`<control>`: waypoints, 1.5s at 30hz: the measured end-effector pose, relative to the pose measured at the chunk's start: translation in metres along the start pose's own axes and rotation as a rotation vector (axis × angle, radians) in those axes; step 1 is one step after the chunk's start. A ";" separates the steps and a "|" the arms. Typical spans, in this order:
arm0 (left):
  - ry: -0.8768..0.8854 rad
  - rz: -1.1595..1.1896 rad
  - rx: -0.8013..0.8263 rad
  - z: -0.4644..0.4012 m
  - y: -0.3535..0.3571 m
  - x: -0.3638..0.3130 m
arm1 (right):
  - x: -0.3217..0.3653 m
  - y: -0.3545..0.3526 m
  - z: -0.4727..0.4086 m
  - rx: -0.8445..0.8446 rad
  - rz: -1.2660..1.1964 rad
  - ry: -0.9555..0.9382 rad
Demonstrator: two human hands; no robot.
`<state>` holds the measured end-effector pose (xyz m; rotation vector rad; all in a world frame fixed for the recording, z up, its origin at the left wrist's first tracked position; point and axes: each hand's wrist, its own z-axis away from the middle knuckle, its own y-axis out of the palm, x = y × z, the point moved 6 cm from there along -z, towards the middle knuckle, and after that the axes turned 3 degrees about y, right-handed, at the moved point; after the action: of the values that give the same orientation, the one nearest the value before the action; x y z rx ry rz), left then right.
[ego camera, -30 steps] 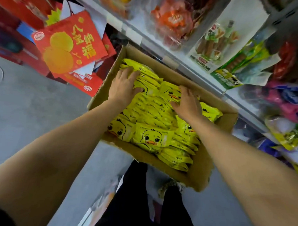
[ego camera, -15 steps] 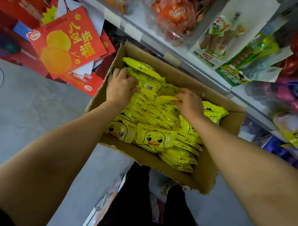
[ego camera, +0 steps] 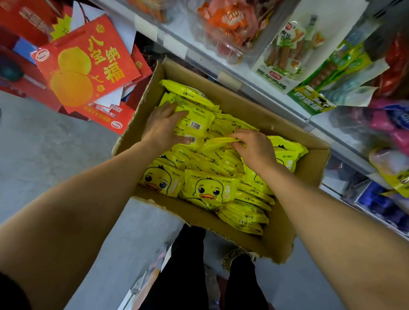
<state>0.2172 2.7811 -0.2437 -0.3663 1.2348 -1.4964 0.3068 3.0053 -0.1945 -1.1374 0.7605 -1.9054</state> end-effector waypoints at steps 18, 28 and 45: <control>0.095 0.221 -0.196 0.002 -0.028 -0.024 | -0.005 -0.019 0.010 -0.032 -0.125 0.035; -0.251 0.563 -0.286 0.060 -0.067 -0.090 | -0.034 -0.096 0.063 -0.131 -0.187 0.089; -0.021 1.484 0.110 0.189 -0.115 -0.436 | -0.164 -0.360 0.339 -0.413 -0.969 -0.033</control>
<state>0.4517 3.0454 0.0939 0.5485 0.9528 -0.2479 0.5489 3.2976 0.1621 -2.0512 0.6460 -2.5446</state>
